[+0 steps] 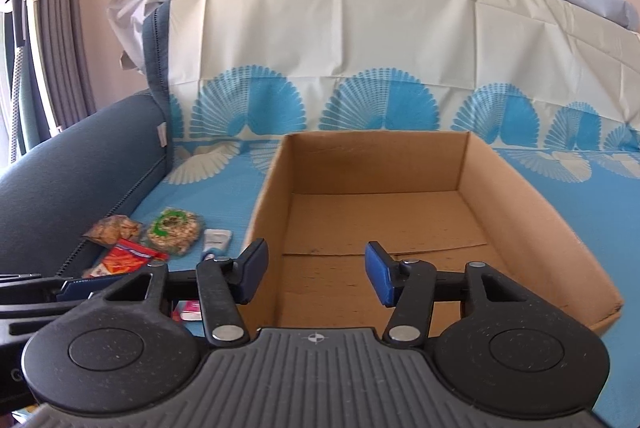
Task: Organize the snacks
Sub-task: 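Move both tools from the cardboard box toward the snack pile, then grasp the purple-wrapped bar with the right tool while the left tool approaches the cone snack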
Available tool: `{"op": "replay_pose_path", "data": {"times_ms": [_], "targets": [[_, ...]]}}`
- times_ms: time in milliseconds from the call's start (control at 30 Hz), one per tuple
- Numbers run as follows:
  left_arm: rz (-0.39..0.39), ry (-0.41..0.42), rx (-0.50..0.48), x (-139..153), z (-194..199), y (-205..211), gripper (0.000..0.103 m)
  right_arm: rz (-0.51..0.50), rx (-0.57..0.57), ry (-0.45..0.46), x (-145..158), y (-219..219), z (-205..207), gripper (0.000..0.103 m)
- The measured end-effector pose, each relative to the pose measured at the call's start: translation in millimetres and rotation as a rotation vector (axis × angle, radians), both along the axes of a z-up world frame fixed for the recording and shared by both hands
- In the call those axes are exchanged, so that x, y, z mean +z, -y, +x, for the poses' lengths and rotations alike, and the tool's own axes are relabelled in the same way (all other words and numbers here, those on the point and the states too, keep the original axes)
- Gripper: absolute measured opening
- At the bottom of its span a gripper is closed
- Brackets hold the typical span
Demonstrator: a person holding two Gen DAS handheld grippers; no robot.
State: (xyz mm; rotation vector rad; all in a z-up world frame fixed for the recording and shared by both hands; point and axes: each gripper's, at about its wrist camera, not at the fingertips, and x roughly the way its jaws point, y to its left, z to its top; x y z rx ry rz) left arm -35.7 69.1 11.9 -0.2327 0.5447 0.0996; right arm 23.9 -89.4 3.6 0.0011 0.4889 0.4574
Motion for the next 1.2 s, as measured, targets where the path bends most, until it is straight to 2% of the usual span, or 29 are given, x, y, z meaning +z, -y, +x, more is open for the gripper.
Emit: {"op": "replay_pose_path", "data": {"times_ms": [233, 300, 333, 467, 733, 1000, 1133, 1200], "targets": [[-0.006, -0.028, 0.068, -0.8, -17.9, -32.4, 0.027, 0.001, 0.069, -0.015, -4.0, -36.6, -9.2, 0.047], [-0.012, -0.044, 0.089, -2.8, -23.5, -43.2, 0.026, 0.001, 0.110, -0.025, -7.4, -49.3, -12.5, 0.030], [-0.020, -0.052, 0.099, -3.9, -25.8, -48.3, 0.023, 0.002, 0.127, -0.033, -8.8, -54.9, -14.1, 0.029], [-0.039, -0.085, 0.158, -8.0, -36.9, -69.4, 0.011, 0.000, 0.191, -0.035, -14.6, -80.3, -24.5, 0.029], [-0.106, -0.150, 0.285, -19.1, -58.0, -109.1, 0.011, -0.039, 0.286, -0.085, -31.7, -128.3, -36.4, 0.029], [-0.238, -0.245, 0.429, -40.4, -81.9, -149.8, 0.012, -0.110, 0.337, -0.174, -59.8, -166.6, -32.2, 0.033], [-0.275, -0.284, 0.442, -47.3, -86.8, -158.9, 0.013, -0.146, 0.339, -0.213, -73.7, -179.8, -26.2, 0.034], [-0.289, -0.299, 0.448, -49.7, -89.3, -161.8, 0.015, -0.166, 0.356, -0.246, -80.1, -185.7, -23.5, 0.039]]}}
